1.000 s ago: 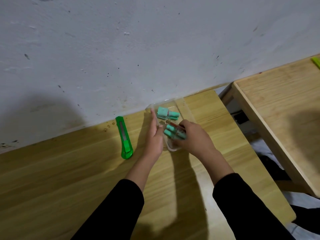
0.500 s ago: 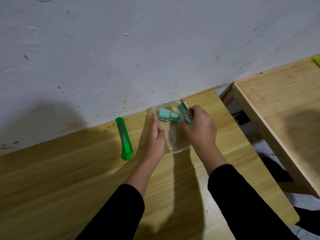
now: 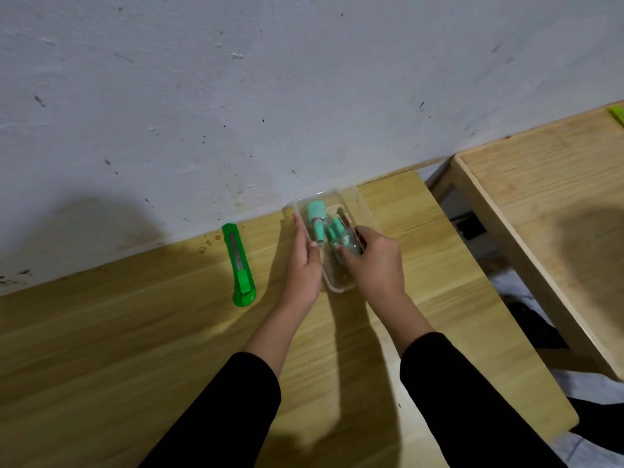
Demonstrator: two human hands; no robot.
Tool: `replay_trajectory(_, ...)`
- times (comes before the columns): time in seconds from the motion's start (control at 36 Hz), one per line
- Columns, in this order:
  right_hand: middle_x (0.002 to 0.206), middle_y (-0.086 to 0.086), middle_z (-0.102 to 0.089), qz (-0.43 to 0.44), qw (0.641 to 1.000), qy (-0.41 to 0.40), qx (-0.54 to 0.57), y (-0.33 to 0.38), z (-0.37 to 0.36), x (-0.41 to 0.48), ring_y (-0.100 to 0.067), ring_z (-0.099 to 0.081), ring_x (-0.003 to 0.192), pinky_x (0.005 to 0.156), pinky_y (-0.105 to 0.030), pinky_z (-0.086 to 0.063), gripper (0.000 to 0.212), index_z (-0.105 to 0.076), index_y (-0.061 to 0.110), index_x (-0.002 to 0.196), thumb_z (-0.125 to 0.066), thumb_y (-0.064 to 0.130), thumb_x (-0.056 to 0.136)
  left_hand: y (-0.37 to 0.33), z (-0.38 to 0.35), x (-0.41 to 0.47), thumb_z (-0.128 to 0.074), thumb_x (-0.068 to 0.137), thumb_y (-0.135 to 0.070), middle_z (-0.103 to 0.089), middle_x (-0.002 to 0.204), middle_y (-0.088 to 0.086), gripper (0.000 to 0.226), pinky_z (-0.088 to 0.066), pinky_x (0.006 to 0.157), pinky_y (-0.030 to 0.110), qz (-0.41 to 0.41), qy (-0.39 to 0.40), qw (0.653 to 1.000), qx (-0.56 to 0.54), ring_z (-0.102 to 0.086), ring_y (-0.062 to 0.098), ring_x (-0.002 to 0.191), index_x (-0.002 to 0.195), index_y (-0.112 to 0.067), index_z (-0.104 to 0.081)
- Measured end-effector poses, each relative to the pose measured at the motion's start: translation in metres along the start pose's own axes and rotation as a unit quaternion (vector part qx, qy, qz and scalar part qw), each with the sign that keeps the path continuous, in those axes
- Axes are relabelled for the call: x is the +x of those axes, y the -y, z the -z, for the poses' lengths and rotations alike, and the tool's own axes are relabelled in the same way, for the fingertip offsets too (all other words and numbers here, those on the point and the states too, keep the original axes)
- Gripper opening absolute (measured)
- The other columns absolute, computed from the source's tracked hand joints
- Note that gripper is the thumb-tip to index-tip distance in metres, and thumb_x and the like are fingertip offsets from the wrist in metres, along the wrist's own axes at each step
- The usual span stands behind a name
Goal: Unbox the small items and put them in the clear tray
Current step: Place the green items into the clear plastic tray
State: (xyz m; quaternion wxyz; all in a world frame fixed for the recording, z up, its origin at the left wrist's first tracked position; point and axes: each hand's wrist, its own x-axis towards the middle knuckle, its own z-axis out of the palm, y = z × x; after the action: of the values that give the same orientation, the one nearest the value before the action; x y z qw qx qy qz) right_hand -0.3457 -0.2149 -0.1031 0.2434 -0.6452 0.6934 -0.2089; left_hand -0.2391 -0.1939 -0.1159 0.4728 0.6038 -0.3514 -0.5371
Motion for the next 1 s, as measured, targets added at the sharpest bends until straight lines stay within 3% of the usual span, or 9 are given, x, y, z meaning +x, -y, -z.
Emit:
replay_trajectory(0.08, 0.087, -0.012, -0.069, -0.021, 0.999, -0.02, 0.032, 0.006, -0.001, 0.003, -0.029, -0.064, 0.08, 0.066, -0.033, -0.051, 0.024, -0.063, 0.009, 0.097, -0.067, 0.026, 0.082, 0.002, 0.002, 0.003, -0.029, 0.1, -0.004, -0.013, 0.157, -0.003, 0.06, -0.03, 0.113, 0.033, 0.008, 0.0, 1.0, -0.005, -0.018, 0.013, 0.142, 0.148, -0.03, -0.005)
replay_trajectory(0.19, 0.098, -0.015, -0.068, -0.013, 0.999, 0.005, 0.033, 0.012, -0.002, 0.007, -0.031, -0.064, 0.09, 0.075, -0.037, -0.054, 0.03, -0.057, 0.008, 0.109, -0.064, 0.025, 0.085, 0.004, 0.006, 0.008, -0.032, 0.098, -0.004, -0.019, 0.156, -0.002, 0.063, -0.031, 0.113, 0.046, 0.009, -0.006, 1.0, 0.006, -0.026, 0.017, 0.141, 0.148, -0.034, -0.008)
replay_trajectory(0.25, 0.101, -0.012, -0.066, 0.018, 1.0, 0.019, 0.013, 0.01, -0.002, 0.006, -0.028, -0.062, 0.092, 0.074, -0.033, -0.051, 0.028, -0.056, 0.008, 0.107, -0.063, 0.022, 0.084, 0.003, 0.006, 0.009, -0.032, 0.098, -0.004, -0.02, 0.156, -0.002, 0.063, -0.033, 0.112, 0.046, 0.011, -0.005, 1.0, 0.01, -0.028, 0.016, 0.14, 0.148, -0.035, -0.009)
replay_trajectory(0.33, 0.119, -0.009, -0.058, 0.068, 0.997, 0.014, -0.031, 0.006, 0.004, 0.0, -0.025, -0.053, 0.109, 0.083, -0.033, -0.049, 0.045, -0.051, 0.007, 0.124, -0.064, 0.017, 0.081, 0.0, 0.005, 0.008, -0.031, 0.098, -0.002, -0.018, 0.156, -0.003, 0.062, -0.032, 0.113, 0.043, 0.007, -0.005, 1.0, 0.006, -0.027, 0.014, 0.139, 0.148, -0.031, -0.008)
replay_trajectory(0.42, 0.121, -0.007, -0.052, 0.074, 0.996, 0.018, -0.056, 0.001, 0.01, -0.006, -0.023, -0.048, 0.111, 0.086, -0.032, -0.049, 0.054, -0.049, 0.01, 0.129, -0.068, 0.018, 0.079, -0.001, 0.005, 0.008, -0.031, 0.098, -0.003, -0.019, 0.156, -0.003, 0.061, -0.031, 0.113, 0.04, 0.011, -0.007, 1.0, 0.007, -0.026, 0.012, 0.14, 0.148, -0.031, -0.009)
replay_trajectory(0.53, 0.12, -0.01, -0.051, 0.06, 0.995, 0.033, -0.074, -0.003, 0.008, -0.004, -0.026, -0.048, 0.111, 0.088, -0.037, -0.05, 0.05, -0.052, 0.008, 0.127, -0.067, 0.018, 0.081, -0.003, 0.005, 0.008, -0.03, 0.099, -0.004, -0.022, 0.154, -0.004, 0.059, -0.031, 0.112, 0.031, 0.007, -0.001, 1.0, 0.021, -0.028, 0.006, 0.136, 0.149, -0.029, -0.008)
replay_trajectory(0.61, 0.122, -0.011, -0.051, 0.055, 0.993, 0.034, -0.096, -0.002, 0.004, 0.002, -0.027, -0.045, 0.114, 0.09, -0.035, -0.048, 0.048, -0.049, 0.005, 0.13, -0.063, 0.015, 0.084, -0.003, 0.007, 0.01, -0.03, 0.1, -0.006, -0.022, 0.155, -0.003, 0.059, -0.035, 0.11, 0.032, 0.006, 0.007, 0.999, 0.036, -0.031, 0.008, 0.134, 0.149, -0.03, -0.008)
replay_trajectory(0.75, 0.118, -0.013, -0.054, 0.051, 0.993, 0.027, -0.103, 0.004, -0.003, 0.015, -0.028, -0.048, 0.111, 0.085, -0.035, -0.047, 0.044, -0.053, 0.003, 0.126, -0.062, 0.02, 0.086, -0.002, 0.011, 0.012, -0.031, 0.098, -0.002, -0.022, 0.154, -0.003, 0.059, -0.029, 0.101, 0.017, 0.007, 0.011, 0.999, 0.038, -0.024, 0.0, 0.131, 0.149, -0.024, -0.01)
replay_trajectory(1.0, 0.12, -0.014, -0.056, 0.057, 0.992, 0.027, -0.105, 0.007, -0.008, 0.03, -0.028, -0.048, 0.111, 0.09, -0.036, -0.048, 0.045, -0.051, 0.002, 0.127, -0.061, 0.019, 0.087, -0.006, 0.015, 0.018, -0.035, 0.099, -0.007, -0.023, 0.154, -0.003, 0.06, -0.031, 0.1, 0.019, 0.005, 0.028, 0.996, 0.083, -0.027, -0.002, 0.123, 0.149, -0.027, -0.007)
